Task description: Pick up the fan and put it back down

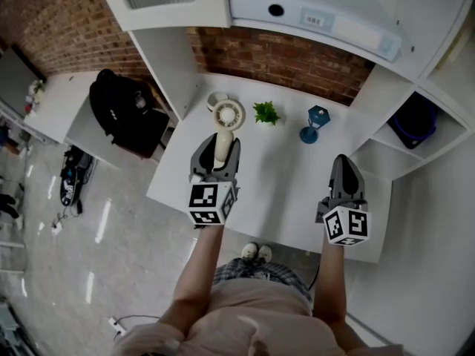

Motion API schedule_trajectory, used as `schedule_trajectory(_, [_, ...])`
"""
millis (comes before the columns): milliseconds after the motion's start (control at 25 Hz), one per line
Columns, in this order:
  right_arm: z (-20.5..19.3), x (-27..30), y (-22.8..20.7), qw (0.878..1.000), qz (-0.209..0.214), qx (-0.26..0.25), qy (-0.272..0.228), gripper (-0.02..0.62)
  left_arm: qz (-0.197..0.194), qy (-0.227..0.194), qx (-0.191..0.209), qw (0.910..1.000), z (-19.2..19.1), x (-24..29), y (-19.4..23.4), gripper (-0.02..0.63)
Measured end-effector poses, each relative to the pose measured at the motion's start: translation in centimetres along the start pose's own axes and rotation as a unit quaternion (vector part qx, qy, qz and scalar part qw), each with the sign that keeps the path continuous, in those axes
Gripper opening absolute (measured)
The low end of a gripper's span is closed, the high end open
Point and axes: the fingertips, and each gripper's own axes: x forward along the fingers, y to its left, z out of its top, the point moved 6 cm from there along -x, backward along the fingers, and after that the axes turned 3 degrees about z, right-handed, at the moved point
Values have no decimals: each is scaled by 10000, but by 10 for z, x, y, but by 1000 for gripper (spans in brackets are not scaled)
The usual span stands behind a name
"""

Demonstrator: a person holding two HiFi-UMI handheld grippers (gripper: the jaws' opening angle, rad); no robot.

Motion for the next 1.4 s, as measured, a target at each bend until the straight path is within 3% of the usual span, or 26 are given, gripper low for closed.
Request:
schedule_trajectory(280, [-16,23,0,9995,91,24,299,15,-90,331,-57,9994,-20,26,-4,206])
schedule_trajectory(600, [-76,52,-9,9945,145,153,1028,15,-211,1056,-277,9938,-84,64,-16,206])
schedule_trajectory(1080, [-187,49,-22,9761,48,511,2113,15,-411,2242,-323,9731,-207,83,-48,206])
schedule_trajectory(1400, [-217,42,-29,9699,70,648,2345,15,-392,2939,-271,9546,-255,85,-61,206])
